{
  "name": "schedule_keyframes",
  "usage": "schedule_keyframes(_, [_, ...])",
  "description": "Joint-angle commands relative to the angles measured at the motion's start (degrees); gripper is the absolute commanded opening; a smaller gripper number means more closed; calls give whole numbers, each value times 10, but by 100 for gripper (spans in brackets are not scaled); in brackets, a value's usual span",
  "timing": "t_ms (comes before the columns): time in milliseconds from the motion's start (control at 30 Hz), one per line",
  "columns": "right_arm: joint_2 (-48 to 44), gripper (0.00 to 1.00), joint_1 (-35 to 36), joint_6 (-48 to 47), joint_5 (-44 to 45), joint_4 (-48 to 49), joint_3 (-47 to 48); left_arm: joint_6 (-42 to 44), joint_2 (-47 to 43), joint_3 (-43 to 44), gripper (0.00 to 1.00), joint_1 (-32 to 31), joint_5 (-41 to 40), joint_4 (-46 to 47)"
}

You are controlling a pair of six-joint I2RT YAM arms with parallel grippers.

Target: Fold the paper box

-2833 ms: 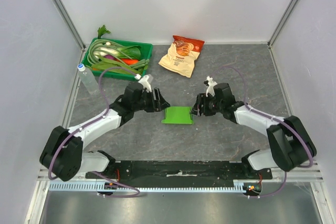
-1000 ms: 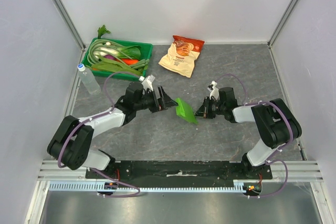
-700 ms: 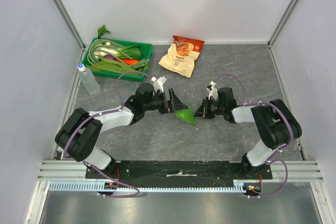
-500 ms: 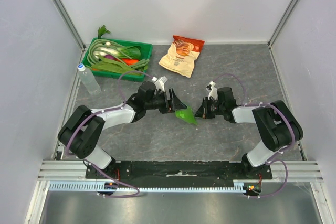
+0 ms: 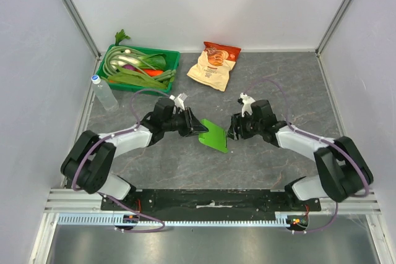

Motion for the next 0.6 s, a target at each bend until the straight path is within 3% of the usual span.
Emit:
schedule_keyframes(0, [-94,77,56,-107,76,-56,42,-78,-77,-33,7,39,48,-33])
schedule_keyframes(33, [-109,82,79,-131,85,-49,43,-92,-88,-41,2,45,57,-64])
schedule_keyframes(100, [-144,88,170,-156,108,-47,52,-133,-120,-51,2,66,68,-84])
schedule_keyframes(167, [-160,96,278,-206,186,-40,58,-169,-152,-77,2,85,91,-104])
schedule_keyframes(267, [-149,98,390,-262,316,-38,84,-257,-188,-129,2,122,130,-92])
schedule_keyframes(367, [-111,98,445,-308,436,-26,106,-340,-239,-172,2,145,161,-71])
schedule_keyframes(567, [-36,94,491,-367,495,-30,153,-438,-330,-216,2,170,166,-57])
